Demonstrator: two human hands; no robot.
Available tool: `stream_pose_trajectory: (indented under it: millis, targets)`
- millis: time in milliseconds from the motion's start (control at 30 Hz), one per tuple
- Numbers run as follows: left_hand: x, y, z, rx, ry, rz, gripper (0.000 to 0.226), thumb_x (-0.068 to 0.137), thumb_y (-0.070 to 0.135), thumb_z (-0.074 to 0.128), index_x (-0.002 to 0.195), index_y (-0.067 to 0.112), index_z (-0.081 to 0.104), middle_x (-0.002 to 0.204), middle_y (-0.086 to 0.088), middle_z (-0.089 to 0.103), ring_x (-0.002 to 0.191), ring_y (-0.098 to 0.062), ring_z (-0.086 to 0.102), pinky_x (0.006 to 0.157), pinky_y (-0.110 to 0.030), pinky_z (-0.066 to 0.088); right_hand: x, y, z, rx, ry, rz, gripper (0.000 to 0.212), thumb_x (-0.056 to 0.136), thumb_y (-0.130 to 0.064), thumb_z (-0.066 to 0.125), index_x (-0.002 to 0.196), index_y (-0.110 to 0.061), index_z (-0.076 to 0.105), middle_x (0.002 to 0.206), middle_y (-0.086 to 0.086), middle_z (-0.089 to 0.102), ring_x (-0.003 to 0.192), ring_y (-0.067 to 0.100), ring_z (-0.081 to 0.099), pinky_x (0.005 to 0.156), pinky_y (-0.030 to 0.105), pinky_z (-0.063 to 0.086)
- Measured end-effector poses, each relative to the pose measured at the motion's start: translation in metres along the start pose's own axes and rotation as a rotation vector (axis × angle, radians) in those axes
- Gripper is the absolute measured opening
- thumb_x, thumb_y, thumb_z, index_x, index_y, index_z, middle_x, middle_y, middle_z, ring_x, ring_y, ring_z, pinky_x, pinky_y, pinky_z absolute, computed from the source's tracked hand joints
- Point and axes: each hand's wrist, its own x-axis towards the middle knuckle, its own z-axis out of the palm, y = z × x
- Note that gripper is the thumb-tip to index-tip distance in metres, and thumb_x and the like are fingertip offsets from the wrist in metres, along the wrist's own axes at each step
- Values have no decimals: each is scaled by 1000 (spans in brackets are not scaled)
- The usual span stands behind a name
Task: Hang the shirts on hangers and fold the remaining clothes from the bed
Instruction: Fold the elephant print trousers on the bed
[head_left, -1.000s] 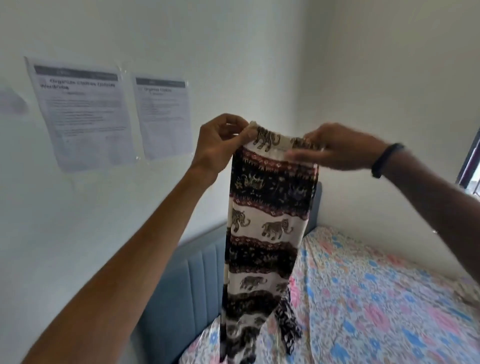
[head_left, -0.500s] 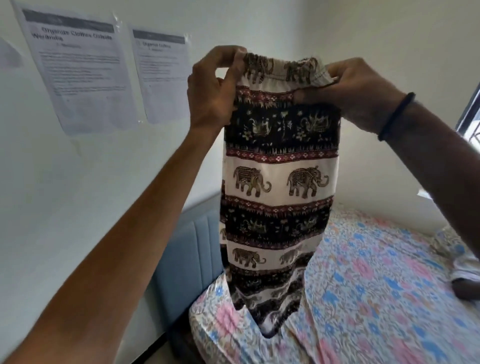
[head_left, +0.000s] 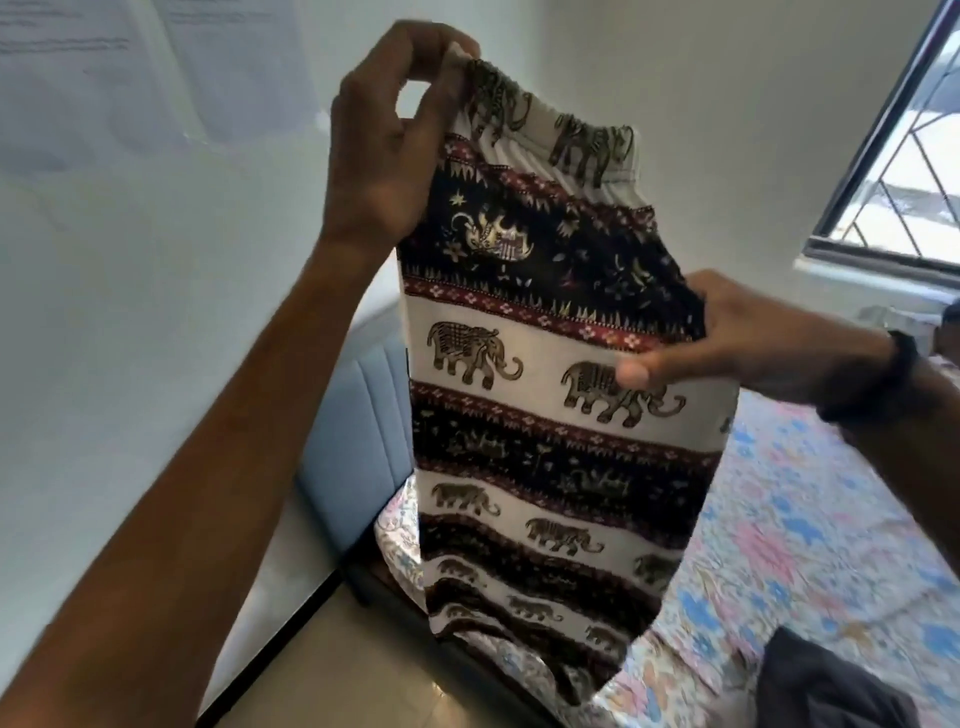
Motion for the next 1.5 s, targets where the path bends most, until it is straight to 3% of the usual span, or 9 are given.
stream_pose_trajectory:
  millis: [133, 333, 467, 600, 800, 933, 1100, 1367, 1500]
  targets:
    - [-28, -14, 46, -69, -152, -103, 28, 105, 32, 57, 117, 9, 67, 108, 8, 69, 107, -3, 66, 71, -20, 57, -27, 51, 11, 138, -61, 71, 34, 92, 0, 69, 125, 0, 63, 118, 19, 75, 103, 41, 74, 85, 52, 63]
    - [-102, -98, 167, -106, -237, -309, 24, 103, 30, 60, 113, 10, 69, 104, 10, 71, 101, 3, 66, 76, -25, 59, -33, 184, 6, 138, 422, 251, 29, 87, -25, 79, 107, -5, 73, 98, 10, 80, 85, 34, 78, 80, 62, 62]
    - [-184, -170, 286, -80, -351, -388, 20, 102, 26, 62, 112, 10, 70, 103, 10, 71, 95, 4, 65, 84, -22, 57, -23, 317, -8, 94, 703, 381, 30, 82, -43, 84, 88, -14, 78, 78, 8, 79, 70, 36, 76, 63, 55, 61]
    - [-261, -242, 407, -23, -465, -445, 22, 102, 24, 62, 110, 5, 70, 101, 3, 73, 88, -4, 66, 75, -1, 43, -12, 447, -31, 115, 826, 476, 25, 85, -40, 81, 75, -18, 76, 57, -6, 70, 44, 8, 61, 44, 21, 41]
    - [-362, -368, 590, 137, -681, -482, 27, 105, 31, 57, 115, 10, 70, 107, 0, 75, 89, -5, 61, 66, -6, 37, 13, 655, -80, 114, 891, 645, 33, 87, -49, 78, 65, -28, 66, 53, -2, 60, 41, 7, 47, 42, 24, 35]
    - [-401, -425, 678, 206, -767, -536, 28, 105, 36, 52, 113, 14, 68, 106, 3, 73, 93, -9, 61, 76, -30, 48, 34, 764, -116, 121, 945, 766, 30, 85, -53, 79, 84, -23, 76, 78, 5, 76, 66, 15, 71, 57, 35, 56]
    - [-430, -478, 759, 266, -868, -574, 25, 106, 34, 52, 119, 18, 67, 105, 15, 65, 93, -2, 54, 61, -5, 31, 57, 866, -148, 103, 948, 842, 33, 85, -58, 77, 73, -28, 69, 73, 1, 71, 64, 19, 63, 56, 34, 47]
    - [-442, -535, 845, 292, -919, -688, 41, 102, 45, 52, 130, 15, 57, 132, 0, 65, 122, -16, 59, 101, -29, 48, 85, 948, -193, 20, 1065, 912, 57, 69, -63, 87, 105, -20, 71, 94, -4, 72, 84, 11, 69, 71, 29, 59]
    - [-501, -517, 811, 368, -1068, -645, 87, 90, 69, 51, 160, 24, 27, 166, -7, 27, 151, -28, 31, 122, -43, 31, 62, 929, -139, 52, 1083, 913, 74, 68, -49, 91, 124, -18, 53, 108, -5, 59, 93, 5, 56, 77, 11, 49]
